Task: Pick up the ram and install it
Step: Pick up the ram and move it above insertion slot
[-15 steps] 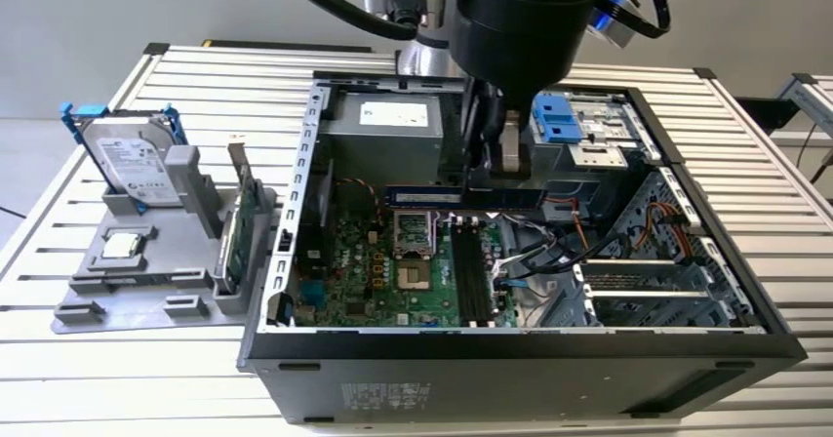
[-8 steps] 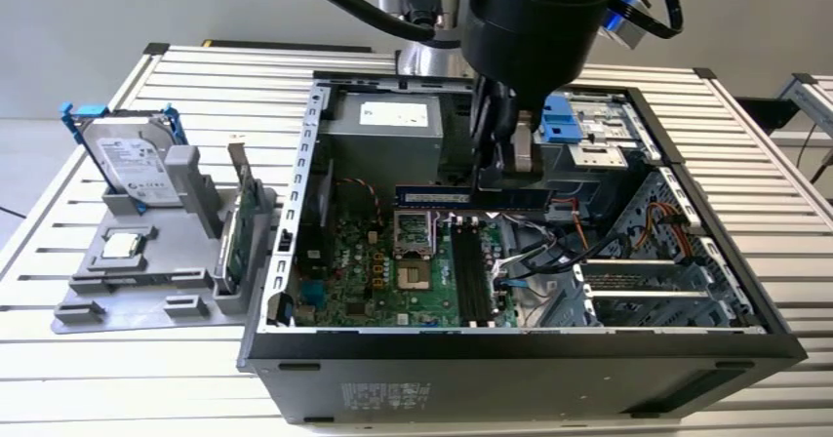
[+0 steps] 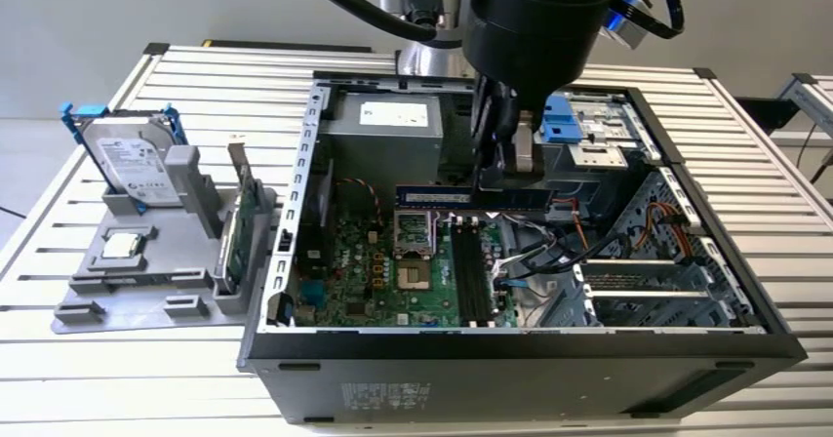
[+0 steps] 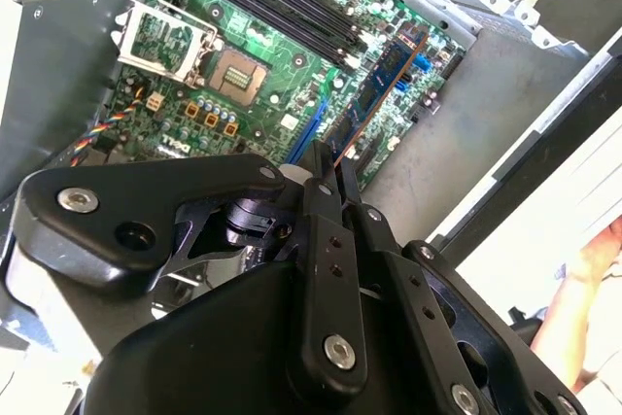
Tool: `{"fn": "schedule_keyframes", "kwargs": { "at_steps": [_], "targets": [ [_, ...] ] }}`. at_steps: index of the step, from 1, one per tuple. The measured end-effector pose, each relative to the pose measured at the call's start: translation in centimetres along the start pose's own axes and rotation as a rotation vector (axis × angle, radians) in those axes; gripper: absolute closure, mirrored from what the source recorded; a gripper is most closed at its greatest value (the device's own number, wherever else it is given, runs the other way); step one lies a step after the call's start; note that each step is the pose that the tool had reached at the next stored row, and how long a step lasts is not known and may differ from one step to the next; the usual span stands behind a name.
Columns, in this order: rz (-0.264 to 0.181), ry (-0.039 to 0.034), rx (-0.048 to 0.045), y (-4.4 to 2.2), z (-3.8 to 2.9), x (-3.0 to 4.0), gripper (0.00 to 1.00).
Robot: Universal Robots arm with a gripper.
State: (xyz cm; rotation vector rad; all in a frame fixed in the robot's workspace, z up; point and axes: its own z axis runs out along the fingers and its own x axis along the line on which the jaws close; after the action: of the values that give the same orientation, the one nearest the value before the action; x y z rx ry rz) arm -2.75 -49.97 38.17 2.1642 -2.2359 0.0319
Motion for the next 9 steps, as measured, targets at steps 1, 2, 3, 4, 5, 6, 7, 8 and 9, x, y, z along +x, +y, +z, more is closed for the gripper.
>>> {"fn": "schedule_keyframes", "kwargs": {
  "at_steps": [1, 2, 3, 4, 5, 6, 7, 8, 9],
  "targets": [
    [0.001, 0.0000, 0.0000, 0.00, 0.00, 0.00, 1.00],
    [0.002, 0.0000, -0.0001, 0.00, 0.00, 0.00, 1.00],
    [0.003, 0.0000, -0.0001, 0.00, 0.00, 0.00, 1.00],
    [0.004, 0.0000, -0.0001, 0.00, 0.00, 0.00, 1.00],
    [0.005, 0.0000, -0.0002, 0.00, 0.00, 0.00, 1.00],
    [0.005, 0.0001, -0.0002, 0.00, 0.00, 0.00, 1.00],
    [0.006, 0.0000, -0.0002, 0.00, 0.00, 0.00, 1.00],
    [0.007, 0.0000, -0.0002, 0.00, 0.00, 0.00, 1.00],
    [0.008, 0.0000, -0.0003, 0.00, 0.00, 0.00, 1.00]
  ]
}}
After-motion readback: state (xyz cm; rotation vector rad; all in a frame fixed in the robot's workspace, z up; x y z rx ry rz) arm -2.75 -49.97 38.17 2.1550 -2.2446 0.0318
